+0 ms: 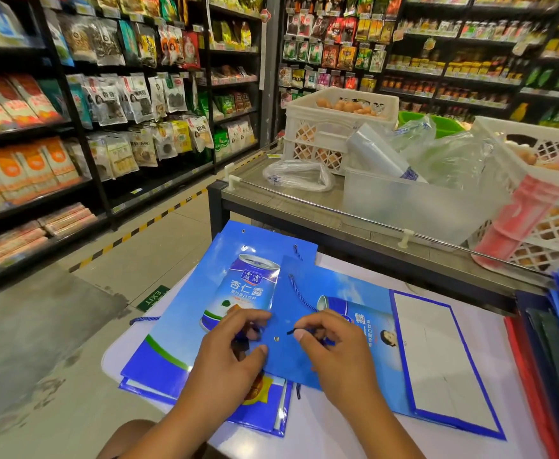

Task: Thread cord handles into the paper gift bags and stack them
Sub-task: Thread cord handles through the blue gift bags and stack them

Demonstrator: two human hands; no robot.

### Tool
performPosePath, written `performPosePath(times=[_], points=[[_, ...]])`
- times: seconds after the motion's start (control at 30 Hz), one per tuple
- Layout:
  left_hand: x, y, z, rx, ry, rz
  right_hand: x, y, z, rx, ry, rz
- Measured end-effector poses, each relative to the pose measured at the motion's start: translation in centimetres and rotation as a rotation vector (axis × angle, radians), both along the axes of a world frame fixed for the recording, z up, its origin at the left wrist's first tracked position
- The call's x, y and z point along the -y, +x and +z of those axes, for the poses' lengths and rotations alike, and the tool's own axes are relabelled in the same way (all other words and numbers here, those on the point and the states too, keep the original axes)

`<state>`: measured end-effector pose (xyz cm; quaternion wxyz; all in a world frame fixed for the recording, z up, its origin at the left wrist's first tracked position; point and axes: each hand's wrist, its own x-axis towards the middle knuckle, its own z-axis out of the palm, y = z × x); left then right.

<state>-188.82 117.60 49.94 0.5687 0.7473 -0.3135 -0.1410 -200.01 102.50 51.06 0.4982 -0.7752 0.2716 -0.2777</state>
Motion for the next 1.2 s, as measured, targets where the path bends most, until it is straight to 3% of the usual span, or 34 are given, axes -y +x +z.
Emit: performPosePath(times=[0.2,0.5,0.93,1.2], points=[[-0.5,0.2,0.2,-0.139,-0.109,-0.093,-0.3,-0.3,0.6,-0.066,0.150,0.081],[0.2,0.3,0.0,-0.097,-0.060,-0.053,-0.2,-0.6,0.7,-0.061,0.190,0.119],[0.0,1.0,-0.6,0.058,0.074,-0.188,-0.1,-0.2,-0.4,-0.096,-0.044,0.203],[0.2,0.6,-0.8,0.087,0.090,-0.177,0.0,-0.4,-0.2,-0.088,0.015,0.183]])
